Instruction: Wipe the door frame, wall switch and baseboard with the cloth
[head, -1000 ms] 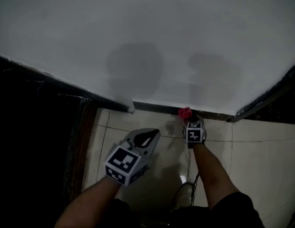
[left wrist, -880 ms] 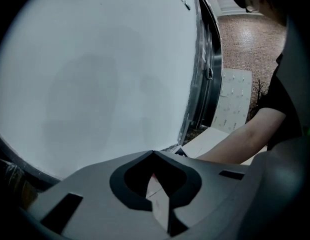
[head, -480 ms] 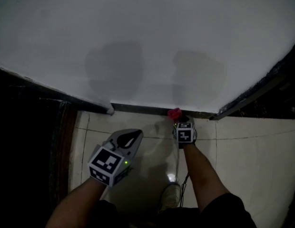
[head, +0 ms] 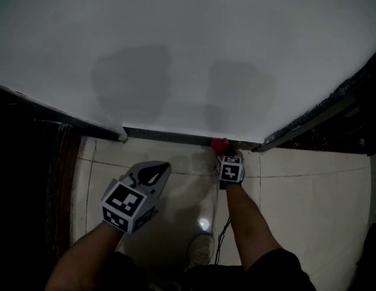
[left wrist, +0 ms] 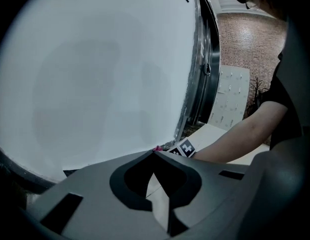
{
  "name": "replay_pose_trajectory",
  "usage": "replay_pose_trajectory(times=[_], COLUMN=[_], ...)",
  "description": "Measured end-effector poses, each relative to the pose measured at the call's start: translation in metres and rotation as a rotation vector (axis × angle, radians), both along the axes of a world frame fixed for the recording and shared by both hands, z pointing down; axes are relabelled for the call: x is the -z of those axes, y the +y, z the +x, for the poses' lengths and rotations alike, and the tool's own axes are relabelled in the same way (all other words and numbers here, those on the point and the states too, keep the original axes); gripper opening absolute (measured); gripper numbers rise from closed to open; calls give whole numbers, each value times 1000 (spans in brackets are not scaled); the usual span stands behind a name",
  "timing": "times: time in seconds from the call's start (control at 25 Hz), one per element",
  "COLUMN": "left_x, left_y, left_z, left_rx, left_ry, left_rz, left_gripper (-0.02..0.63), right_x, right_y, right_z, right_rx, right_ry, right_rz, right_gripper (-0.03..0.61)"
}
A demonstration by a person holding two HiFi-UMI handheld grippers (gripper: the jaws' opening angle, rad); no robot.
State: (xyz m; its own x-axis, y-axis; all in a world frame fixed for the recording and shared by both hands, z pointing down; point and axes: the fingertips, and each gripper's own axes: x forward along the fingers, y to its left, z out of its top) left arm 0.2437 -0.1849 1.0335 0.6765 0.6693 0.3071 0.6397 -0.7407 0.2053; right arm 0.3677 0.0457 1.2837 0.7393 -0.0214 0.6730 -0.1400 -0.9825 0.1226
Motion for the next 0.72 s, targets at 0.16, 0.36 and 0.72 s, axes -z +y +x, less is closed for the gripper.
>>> replay_pose_trajectory(times=[0.16, 0.36, 0.72], left_x=[-5, -12, -17], left_y=[7, 10, 8], left_z=[3, 5, 7], left_rx=[-6, -8, -13], left_ry=[-2, -15, -33], left_rz=[0, 2, -7], left_gripper=[-9, -8, -9], right_x=[-8, 5, -9], right_y=[20, 35, 66], right_z=[-2, 3, 3], right_rx=[-32, -30, -96], right_ry=[-24, 3, -9], right_rz=[1, -34, -33], right_gripper=[44, 44, 44])
